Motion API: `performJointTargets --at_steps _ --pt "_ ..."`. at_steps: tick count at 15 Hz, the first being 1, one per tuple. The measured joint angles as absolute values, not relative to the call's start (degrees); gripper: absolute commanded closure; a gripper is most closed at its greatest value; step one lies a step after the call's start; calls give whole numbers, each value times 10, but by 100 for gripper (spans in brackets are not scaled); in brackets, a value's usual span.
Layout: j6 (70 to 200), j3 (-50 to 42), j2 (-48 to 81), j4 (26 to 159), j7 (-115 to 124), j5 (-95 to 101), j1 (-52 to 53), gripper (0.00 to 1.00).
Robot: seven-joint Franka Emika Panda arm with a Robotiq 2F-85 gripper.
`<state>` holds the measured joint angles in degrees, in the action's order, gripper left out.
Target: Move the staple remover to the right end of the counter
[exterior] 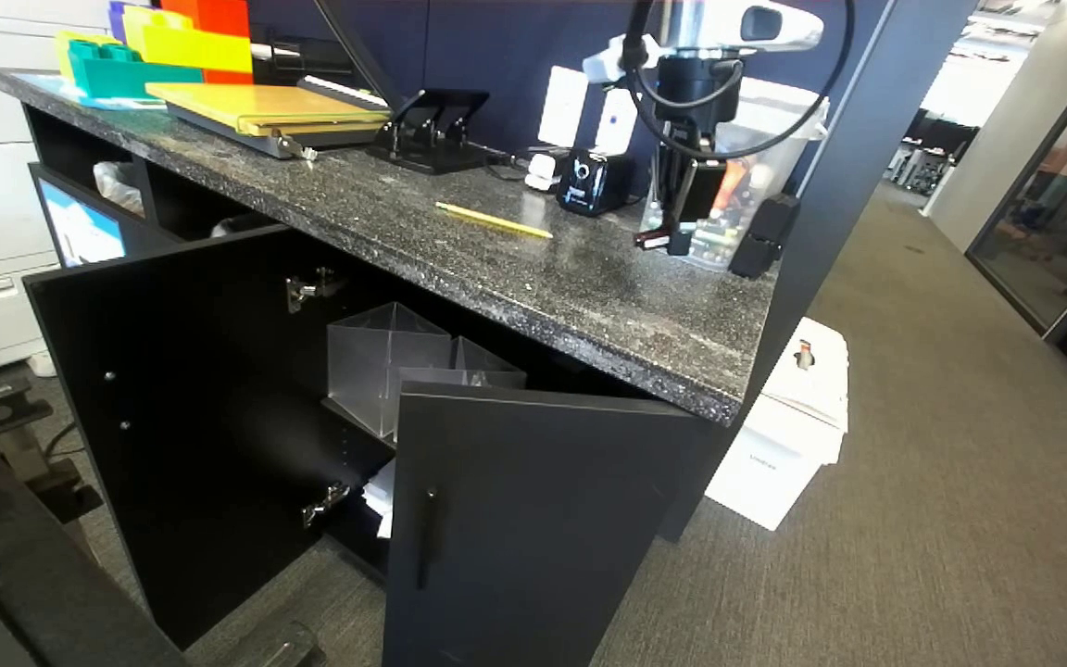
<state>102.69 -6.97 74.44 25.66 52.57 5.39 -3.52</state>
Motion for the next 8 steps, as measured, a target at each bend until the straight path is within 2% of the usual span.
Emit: performJointTargets --at_steps 8 --pt "1027 -76 771 261 619 43 -61 92"
